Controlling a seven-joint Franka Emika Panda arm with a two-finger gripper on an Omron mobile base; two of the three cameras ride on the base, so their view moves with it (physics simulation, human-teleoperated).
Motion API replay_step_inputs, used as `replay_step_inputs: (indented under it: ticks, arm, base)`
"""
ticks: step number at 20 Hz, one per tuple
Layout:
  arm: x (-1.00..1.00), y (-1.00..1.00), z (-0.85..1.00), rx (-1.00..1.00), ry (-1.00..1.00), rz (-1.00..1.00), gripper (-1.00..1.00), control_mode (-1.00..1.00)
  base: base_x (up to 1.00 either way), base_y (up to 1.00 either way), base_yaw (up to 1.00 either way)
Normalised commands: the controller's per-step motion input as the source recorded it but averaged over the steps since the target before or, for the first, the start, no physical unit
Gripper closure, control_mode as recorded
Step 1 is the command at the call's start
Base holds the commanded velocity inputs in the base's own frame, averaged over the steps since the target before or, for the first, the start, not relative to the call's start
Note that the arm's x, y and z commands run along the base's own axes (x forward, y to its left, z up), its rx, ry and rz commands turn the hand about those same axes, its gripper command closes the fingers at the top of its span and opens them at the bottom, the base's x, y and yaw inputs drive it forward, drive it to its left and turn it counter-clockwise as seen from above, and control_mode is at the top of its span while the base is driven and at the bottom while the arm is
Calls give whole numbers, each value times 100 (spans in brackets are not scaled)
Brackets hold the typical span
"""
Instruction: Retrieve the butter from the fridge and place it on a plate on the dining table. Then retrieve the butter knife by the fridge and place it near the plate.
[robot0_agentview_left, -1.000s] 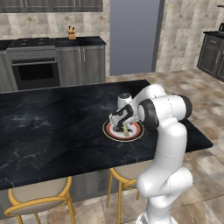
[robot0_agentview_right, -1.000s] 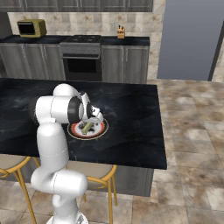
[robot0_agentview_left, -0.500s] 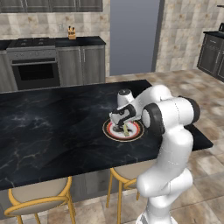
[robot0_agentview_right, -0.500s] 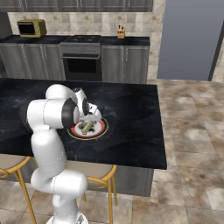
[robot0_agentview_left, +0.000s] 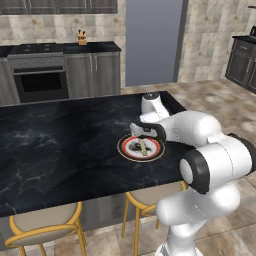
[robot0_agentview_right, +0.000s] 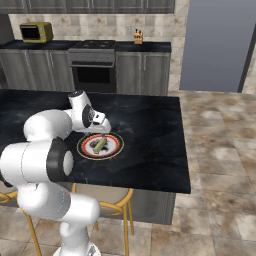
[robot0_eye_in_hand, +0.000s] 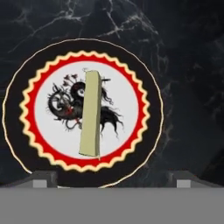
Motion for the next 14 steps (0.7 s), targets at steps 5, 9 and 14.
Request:
replay_step_inputs:
  ticks: [5, 9, 14]
  arm:
    - [-51, -7, 91, 4, 11, 1, -100, -100]
    - [-27, -2, 54, 19, 34, 0, -100, -100]
    - [-90, 0, 70, 4, 16, 1, -100, -100]
  base:
    - [0, 0, 0]
    - [0, 0, 0]
    - [0, 0, 0]
